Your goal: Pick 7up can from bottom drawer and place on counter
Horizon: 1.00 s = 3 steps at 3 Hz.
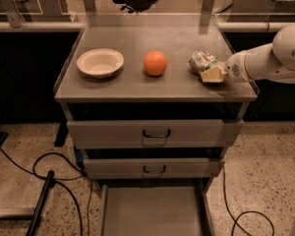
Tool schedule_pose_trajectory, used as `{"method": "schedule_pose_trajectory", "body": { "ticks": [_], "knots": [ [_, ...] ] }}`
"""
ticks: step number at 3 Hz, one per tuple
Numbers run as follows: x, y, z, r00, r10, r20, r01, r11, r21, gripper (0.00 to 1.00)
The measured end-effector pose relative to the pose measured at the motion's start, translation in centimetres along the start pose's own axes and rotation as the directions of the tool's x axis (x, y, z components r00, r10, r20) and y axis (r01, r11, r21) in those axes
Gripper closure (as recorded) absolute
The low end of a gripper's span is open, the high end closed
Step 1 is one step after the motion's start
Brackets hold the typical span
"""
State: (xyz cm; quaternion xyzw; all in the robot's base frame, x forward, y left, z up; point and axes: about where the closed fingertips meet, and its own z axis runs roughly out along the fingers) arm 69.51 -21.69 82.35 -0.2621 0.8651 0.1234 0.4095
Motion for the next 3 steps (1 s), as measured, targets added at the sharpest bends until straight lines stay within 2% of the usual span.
{"method": "schedule_pose_trajectory", "body": {
  "ticks": [1,2,3],
  "knots": [
    [0.00,0.00,0.00,1.000,0.000,0.000,0.000,1.0000,0.000,0.12],
    [-0.01,0.03,0.03,1.000,0.000,0.000,0.000,1.0000,-0.001,0.00],
    [-0.01,0.03,0.03,1.000,0.000,0.000,0.000,1.0000,-0.001,0.00]
  ]
}}
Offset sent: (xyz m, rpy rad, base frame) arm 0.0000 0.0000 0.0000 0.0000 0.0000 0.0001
